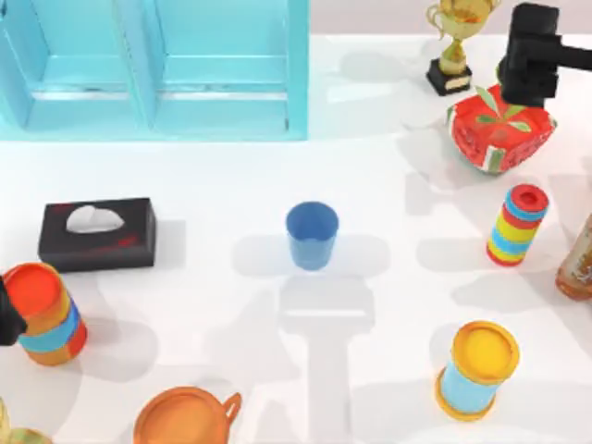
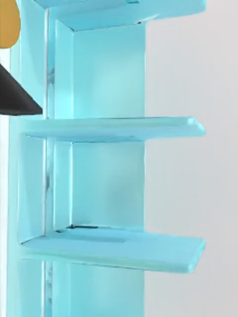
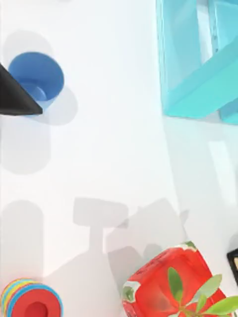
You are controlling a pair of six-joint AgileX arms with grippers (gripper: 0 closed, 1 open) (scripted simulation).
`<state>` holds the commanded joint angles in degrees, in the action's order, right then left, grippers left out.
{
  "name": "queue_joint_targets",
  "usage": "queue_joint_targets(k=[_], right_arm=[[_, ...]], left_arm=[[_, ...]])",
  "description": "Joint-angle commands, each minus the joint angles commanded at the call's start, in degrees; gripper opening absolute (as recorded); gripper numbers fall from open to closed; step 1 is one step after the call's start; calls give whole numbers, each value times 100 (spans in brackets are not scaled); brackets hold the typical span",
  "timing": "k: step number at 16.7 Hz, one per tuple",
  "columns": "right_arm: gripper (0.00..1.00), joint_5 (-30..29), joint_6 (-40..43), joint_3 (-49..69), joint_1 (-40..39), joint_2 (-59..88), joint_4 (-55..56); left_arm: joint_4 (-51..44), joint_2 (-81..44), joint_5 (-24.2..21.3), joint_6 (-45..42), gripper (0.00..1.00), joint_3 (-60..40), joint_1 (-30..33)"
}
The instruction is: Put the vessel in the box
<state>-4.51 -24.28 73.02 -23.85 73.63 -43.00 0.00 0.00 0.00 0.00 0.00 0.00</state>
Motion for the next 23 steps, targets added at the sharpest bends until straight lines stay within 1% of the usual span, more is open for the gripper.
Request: queue_joint_targets(k=[7, 10, 12, 14, 16, 23], right_arm=[[100, -241, -1280, 3866, -1260, 3888, -2267], [100, -321, -1706, 5157, -1680, 5183, -3021], [100, -361, -1922, 5812, -1892, 5838, -3403], [100, -391, -2075, 6279, -2043, 6303, -3674], [100, -405, -2149, 6504, -2116, 6526, -3804], [100, -400, -2134, 6422, -2092, 6559, -3715]], left_arm=[[0, 0, 0, 0, 100, 0, 0], [0, 0, 0, 0, 100, 0, 0], [0, 0, 0, 0, 100, 0, 0], [0, 0, 0, 0, 100, 0, 0], [0, 0, 0, 0, 100, 0, 0], [0, 0, 0, 0, 100, 0, 0]])
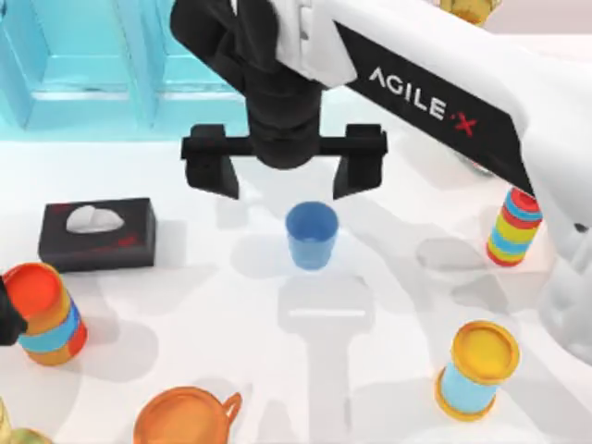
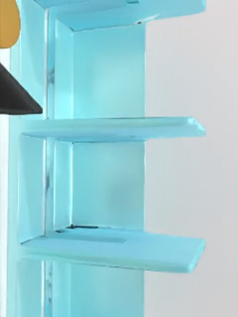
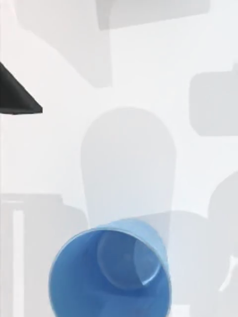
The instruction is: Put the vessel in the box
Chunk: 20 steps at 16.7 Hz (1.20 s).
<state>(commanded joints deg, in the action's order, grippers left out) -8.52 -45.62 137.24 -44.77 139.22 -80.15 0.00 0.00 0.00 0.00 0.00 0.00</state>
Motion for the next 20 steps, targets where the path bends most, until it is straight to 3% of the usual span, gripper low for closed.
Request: queue_joint_targets(k=[8, 13, 20], right_arm=[[100, 12, 124, -1454, 118, 277, 1785], [100, 12, 131, -1558, 125, 306, 1896], [47, 12, 131, -1558, 125, 306, 1896]], left_arm=[[0, 0, 0, 0, 100, 0, 0], [0, 0, 0, 0, 100, 0, 0], [0, 0, 0, 0, 100, 0, 0]])
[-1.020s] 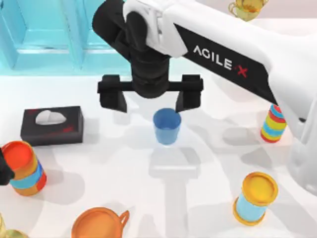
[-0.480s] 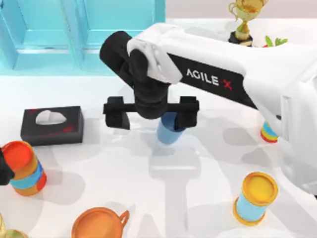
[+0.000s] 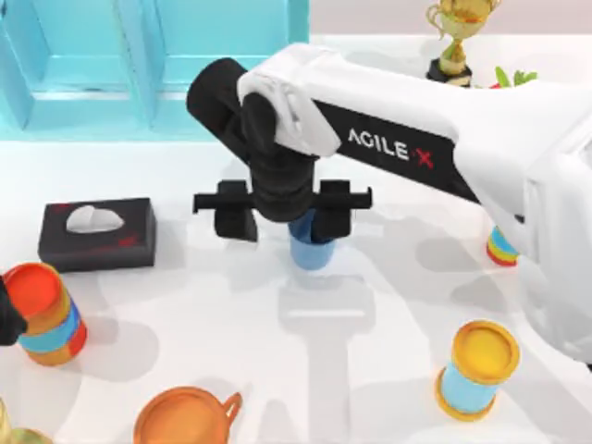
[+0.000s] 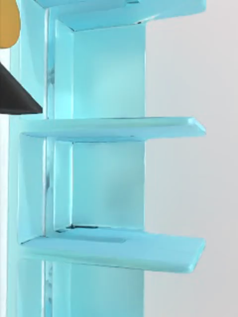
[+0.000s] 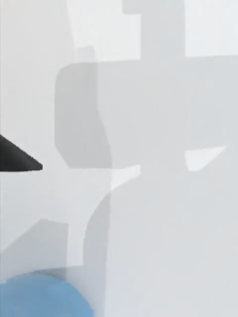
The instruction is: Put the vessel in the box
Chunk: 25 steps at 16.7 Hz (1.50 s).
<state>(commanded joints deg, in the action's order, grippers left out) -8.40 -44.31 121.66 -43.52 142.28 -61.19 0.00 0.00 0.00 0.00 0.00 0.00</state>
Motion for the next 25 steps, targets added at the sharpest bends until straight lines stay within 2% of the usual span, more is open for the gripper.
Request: queue_joint_targets(k=[6, 7, 18, 22, 25], right_arm=[[2, 0, 0, 0, 0, 0, 0], [0, 0, 0, 0, 0, 0, 0], [0, -64, 197, -117, 176, -208, 6], [0, -231, 1315, -778, 1272, -1214, -19], [0, -217, 2785, -1585, 2632, -2173, -143]], left_arm=[[0, 0, 0, 0, 100, 0, 0], [0, 0, 0, 0, 100, 0, 0], [0, 0, 0, 0, 100, 0, 0], [0, 0, 0, 0, 100, 0, 0], [0, 0, 0, 0, 100, 0, 0]])
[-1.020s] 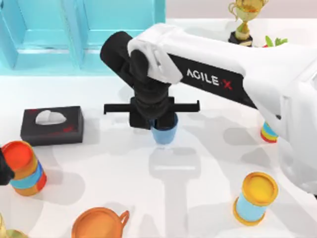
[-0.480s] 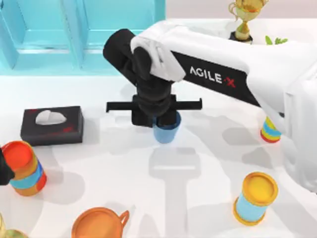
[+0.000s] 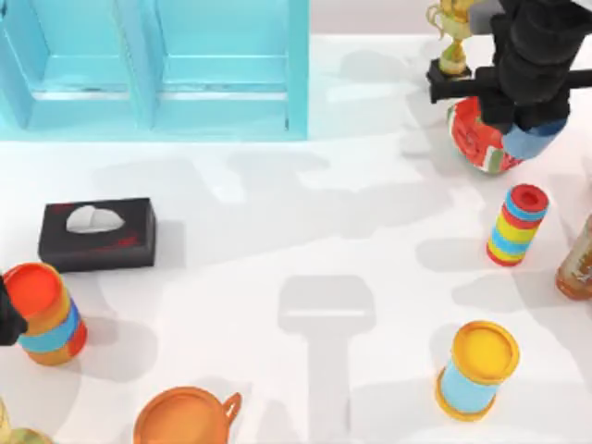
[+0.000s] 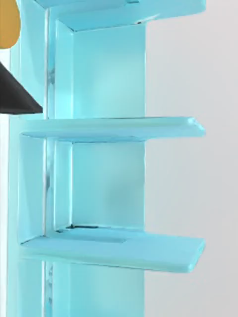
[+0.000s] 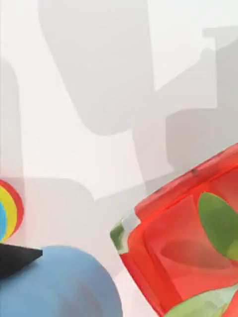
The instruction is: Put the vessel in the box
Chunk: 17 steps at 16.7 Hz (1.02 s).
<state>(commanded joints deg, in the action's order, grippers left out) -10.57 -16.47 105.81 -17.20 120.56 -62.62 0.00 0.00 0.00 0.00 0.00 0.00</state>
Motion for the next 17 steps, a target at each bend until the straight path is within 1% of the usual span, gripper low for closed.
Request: queue_joint_targets(k=[4, 6, 8, 10, 12, 17], right_arm=[[0, 335, 2145, -1120, 1984, -1164, -283], [0, 637, 2930, -1571, 2802, -1663, -435], [0, 984, 3480, -1914, 3419, -2087, -575], [0, 1301, 3782, -2147, 3831, -2415, -691], [0, 1495, 3865, -2269, 4039, -2607, -762], [0, 1502, 3858, -2265, 4041, -2607, -759]], left_arm=[[0, 0, 0, 0, 100, 0, 0], [0, 0, 0, 0, 100, 0, 0], [0, 0, 0, 0, 100, 0, 0], [0, 0, 0, 0, 100, 0, 0], [0, 0, 0, 0, 100, 0, 0], [0, 0, 0, 0, 100, 0, 0]])
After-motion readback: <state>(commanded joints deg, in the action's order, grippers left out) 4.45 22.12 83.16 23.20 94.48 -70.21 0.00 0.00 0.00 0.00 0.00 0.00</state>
